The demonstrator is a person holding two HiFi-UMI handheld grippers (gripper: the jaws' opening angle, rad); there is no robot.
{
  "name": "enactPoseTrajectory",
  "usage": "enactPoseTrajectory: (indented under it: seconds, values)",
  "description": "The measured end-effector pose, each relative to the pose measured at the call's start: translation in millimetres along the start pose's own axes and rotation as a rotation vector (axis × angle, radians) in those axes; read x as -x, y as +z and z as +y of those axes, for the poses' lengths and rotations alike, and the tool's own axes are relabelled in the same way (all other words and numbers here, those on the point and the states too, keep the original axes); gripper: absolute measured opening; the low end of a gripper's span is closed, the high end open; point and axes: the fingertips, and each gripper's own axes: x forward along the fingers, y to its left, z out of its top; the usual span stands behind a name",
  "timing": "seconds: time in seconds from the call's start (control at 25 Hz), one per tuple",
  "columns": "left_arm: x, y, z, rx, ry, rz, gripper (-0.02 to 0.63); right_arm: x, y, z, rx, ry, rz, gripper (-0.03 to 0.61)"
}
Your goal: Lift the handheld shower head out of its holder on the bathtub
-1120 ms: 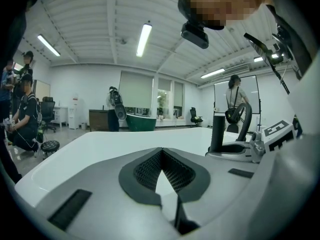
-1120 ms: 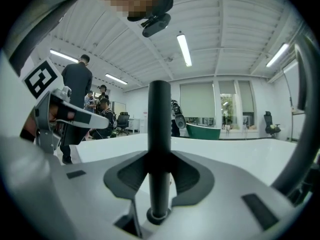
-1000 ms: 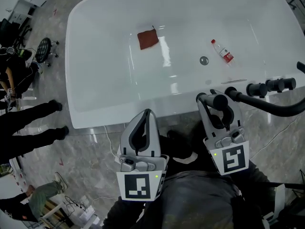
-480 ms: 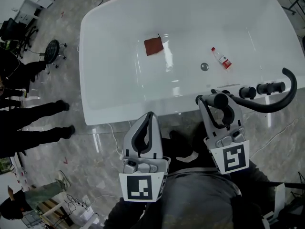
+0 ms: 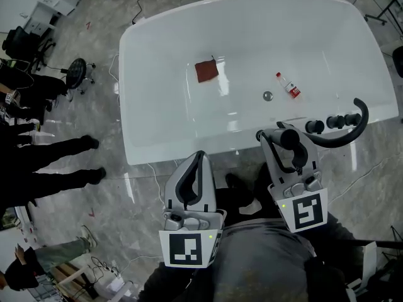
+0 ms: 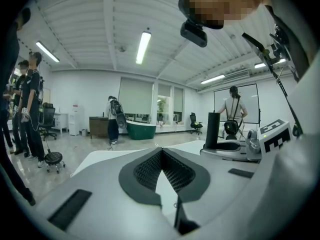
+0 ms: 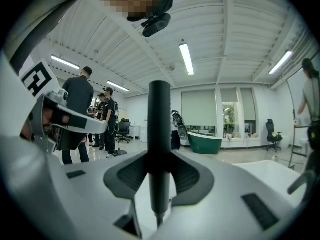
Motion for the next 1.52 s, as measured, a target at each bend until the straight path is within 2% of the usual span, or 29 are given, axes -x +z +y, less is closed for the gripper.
enactPoseTrajectory:
  seconds: [0.16,0.36,0.88,1.16,1.52]
  values:
    - [4,25,0,-0.001,0.005,-0.025,0.003,3,23,2,-0.007,0.004,-0.003,0.141]
    - [14,38,-1,0.009,-0.006,0.012,0.003,7,48,5,-0.01,0.008,-0.007,0.141]
    - [39,99,-11,0.002,0.012,-0.041,0.003,36,119,8,-0.012,0.022,-0.035,0.141]
    - [59,122,-18,0.026,0.046,-0.052,0.003,52,173,8,-0.006,0.058,-0.094,0.141]
    - [58,155,-29,0.021,0.05,-0.132,0.003,57,221,4,0.02,0.096,-0.179,0.141]
